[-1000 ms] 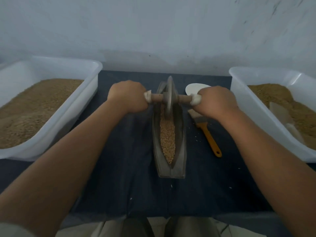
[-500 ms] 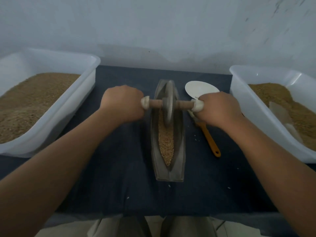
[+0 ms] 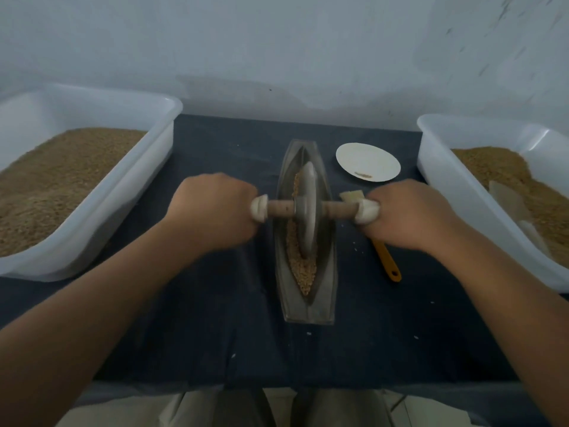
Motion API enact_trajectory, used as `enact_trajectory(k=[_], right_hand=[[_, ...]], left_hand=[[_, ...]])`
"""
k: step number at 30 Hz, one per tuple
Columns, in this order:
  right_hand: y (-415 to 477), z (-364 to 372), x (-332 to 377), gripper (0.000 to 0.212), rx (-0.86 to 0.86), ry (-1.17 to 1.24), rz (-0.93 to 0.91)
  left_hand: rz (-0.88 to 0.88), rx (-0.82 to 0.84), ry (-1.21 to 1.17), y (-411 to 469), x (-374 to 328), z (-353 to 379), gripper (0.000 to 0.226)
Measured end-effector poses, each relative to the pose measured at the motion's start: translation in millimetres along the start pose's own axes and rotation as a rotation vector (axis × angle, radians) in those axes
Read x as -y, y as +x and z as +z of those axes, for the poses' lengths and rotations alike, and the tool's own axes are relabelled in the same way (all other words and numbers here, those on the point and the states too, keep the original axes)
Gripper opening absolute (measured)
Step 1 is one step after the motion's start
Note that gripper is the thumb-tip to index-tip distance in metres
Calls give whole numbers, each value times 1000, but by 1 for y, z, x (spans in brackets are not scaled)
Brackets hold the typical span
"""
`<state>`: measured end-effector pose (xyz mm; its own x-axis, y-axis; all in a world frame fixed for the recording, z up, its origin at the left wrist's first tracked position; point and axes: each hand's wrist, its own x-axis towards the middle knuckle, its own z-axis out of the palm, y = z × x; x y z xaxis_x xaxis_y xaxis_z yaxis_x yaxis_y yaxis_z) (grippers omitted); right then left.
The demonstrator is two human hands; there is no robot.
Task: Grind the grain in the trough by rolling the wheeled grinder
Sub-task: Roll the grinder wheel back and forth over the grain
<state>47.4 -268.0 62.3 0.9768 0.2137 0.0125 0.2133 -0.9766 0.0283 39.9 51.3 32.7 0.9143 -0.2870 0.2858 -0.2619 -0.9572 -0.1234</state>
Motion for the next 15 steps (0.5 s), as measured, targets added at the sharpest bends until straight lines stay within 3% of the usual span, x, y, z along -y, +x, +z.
enact_trajectory(k=[4,7,11,15], right_hand=[[48,12,7,40,-200,-43,155],[64,14,6,42,-126,5,196],[16,15,0,35,-72,2,98],[-36,5,3,26,-71,135,-51]], left_hand=[[-89,104,-18,72,2,-4,23],[-63,69,33,86,-1,-12,25],[1,47,74,39,-9,-16,26],[72,-150,91,-22,-5,-15,37]])
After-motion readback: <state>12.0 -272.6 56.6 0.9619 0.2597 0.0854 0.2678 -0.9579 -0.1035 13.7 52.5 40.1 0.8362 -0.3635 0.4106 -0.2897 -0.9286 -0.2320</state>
